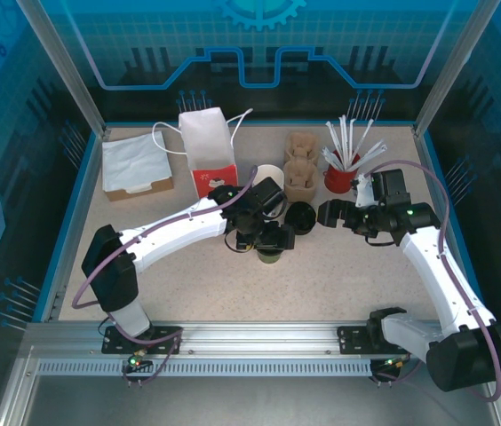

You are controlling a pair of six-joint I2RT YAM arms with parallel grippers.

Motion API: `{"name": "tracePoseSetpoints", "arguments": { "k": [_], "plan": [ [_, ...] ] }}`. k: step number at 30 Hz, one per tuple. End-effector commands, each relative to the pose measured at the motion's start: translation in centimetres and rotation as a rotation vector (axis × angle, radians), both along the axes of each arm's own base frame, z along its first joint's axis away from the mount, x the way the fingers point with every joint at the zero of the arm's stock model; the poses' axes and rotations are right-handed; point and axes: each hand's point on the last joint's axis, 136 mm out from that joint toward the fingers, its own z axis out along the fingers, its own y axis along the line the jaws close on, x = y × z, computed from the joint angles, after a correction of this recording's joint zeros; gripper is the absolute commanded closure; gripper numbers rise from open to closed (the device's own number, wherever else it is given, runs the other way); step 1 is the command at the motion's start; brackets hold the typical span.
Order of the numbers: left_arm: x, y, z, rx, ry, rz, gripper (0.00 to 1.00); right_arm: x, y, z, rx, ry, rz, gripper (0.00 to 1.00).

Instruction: Pack the takeout coffee

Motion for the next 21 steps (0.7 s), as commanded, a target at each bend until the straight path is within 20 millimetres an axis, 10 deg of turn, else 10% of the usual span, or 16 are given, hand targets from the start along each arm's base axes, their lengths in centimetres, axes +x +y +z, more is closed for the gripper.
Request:
{"name": "tracePoseSetpoints", "arguments": {
  "k": [1,21],
  "plan": [
    [0.6,-0.7,0.5,-0.015,-0.013,0.011,0.10,-0.1,-0.1,-0.1,0.010,0.007,0.000,0.00],
    [1.3,3.0,3.4,-0.080,-0.076,0.129,0.10,-1.0,2.7,-1.3,0.101,0.083,0.077,0.16]
  ]
}}
